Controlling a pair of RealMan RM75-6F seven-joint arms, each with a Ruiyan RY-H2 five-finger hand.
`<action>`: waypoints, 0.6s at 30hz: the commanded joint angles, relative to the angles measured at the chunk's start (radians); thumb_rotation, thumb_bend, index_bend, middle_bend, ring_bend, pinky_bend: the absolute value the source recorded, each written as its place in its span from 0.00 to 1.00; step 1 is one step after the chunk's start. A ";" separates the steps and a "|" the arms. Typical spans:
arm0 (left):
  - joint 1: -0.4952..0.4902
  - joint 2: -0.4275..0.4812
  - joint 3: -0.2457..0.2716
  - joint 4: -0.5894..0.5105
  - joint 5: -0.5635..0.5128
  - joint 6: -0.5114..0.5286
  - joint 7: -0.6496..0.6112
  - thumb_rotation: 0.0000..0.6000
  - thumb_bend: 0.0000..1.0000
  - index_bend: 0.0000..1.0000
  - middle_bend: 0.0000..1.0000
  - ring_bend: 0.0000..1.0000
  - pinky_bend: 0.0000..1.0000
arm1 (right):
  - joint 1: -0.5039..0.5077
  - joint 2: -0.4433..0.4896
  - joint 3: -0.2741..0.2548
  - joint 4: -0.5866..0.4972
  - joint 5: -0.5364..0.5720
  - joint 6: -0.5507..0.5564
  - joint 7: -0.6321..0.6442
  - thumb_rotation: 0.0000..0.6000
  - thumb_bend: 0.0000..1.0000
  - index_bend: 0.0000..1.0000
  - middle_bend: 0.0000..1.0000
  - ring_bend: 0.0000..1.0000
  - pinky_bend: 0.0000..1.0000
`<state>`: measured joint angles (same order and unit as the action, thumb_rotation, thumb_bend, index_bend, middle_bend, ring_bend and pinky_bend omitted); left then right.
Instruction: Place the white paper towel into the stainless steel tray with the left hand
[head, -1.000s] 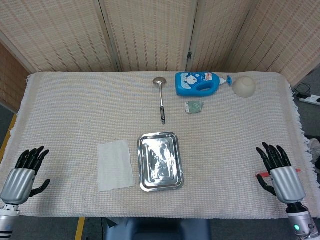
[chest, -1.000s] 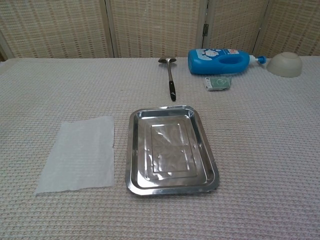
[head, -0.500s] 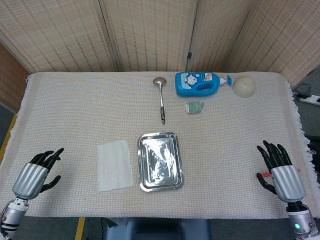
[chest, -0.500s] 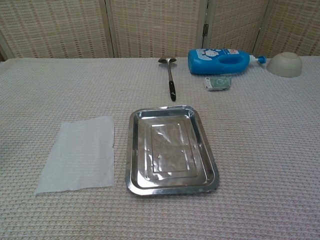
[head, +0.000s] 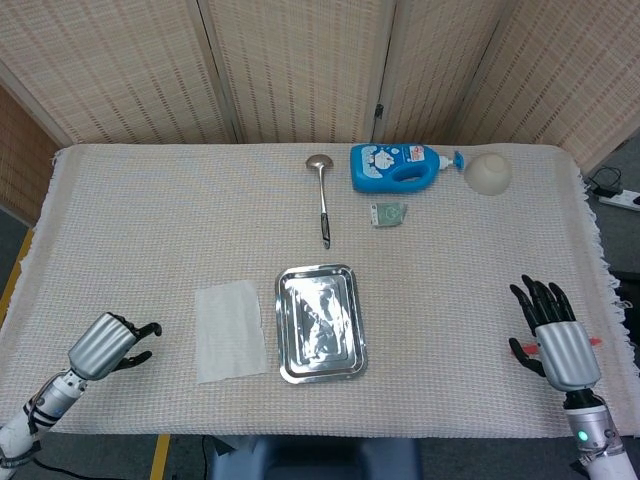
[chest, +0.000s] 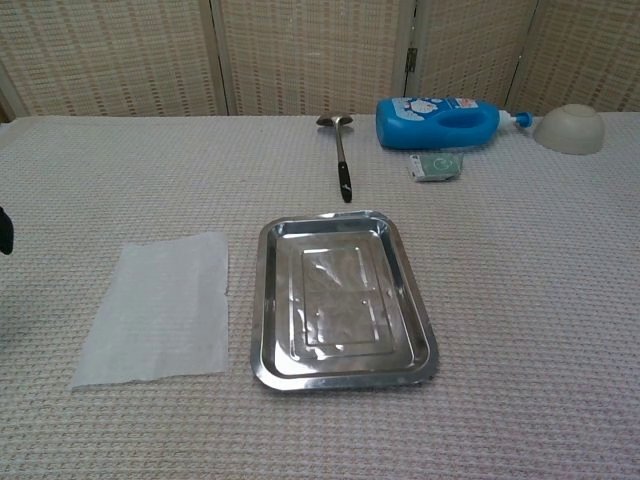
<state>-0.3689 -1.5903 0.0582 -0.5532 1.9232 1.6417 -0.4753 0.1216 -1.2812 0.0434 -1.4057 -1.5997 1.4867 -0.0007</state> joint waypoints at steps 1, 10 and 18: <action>-0.047 -0.087 0.040 0.113 0.013 -0.007 -0.098 1.00 0.20 0.52 1.00 1.00 1.00 | 0.004 -0.003 -0.004 0.005 -0.019 0.011 0.031 1.00 0.41 0.00 0.00 0.00 0.00; -0.076 -0.189 0.068 0.236 -0.013 -0.012 -0.175 1.00 0.17 0.52 1.00 1.00 1.00 | -0.010 0.016 -0.055 -0.013 -0.125 0.084 0.094 1.00 0.41 0.00 0.00 0.00 0.00; -0.099 -0.248 0.085 0.311 -0.034 -0.021 -0.177 1.00 0.17 0.50 1.00 1.00 1.00 | -0.004 0.037 -0.057 -0.032 -0.109 0.066 0.118 1.00 0.41 0.00 0.00 0.00 0.00</action>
<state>-0.4642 -1.8327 0.1387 -0.2489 1.8926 1.6259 -0.6509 0.1173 -1.2450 -0.0132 -1.4368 -1.7090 1.5515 0.1165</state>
